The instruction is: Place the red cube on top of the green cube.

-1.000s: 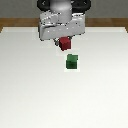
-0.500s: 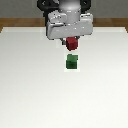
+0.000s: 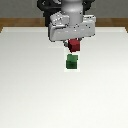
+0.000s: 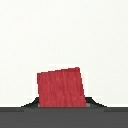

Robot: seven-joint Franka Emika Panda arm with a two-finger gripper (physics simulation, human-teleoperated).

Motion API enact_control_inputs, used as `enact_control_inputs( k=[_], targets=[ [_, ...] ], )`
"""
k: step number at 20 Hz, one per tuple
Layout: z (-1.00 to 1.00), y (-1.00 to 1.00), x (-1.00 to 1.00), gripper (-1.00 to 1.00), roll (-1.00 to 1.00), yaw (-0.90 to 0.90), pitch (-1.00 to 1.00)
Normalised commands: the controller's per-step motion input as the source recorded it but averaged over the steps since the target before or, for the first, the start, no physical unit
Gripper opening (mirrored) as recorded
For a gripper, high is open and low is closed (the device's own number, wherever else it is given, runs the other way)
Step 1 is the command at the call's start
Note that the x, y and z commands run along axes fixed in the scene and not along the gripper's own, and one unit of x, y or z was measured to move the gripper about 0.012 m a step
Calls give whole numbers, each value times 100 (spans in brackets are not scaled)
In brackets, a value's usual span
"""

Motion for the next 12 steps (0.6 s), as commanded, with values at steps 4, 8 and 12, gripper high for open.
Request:
enact_control_inputs(
  k=[4, 8, 12],
  targets=[
    [-75, 0, 0, -100, 0, 0, 0],
    [-50, 0, 0, 100, 0, 0, 0],
    [0, 0, 0, 100, 0, 0, 0]
  ],
)
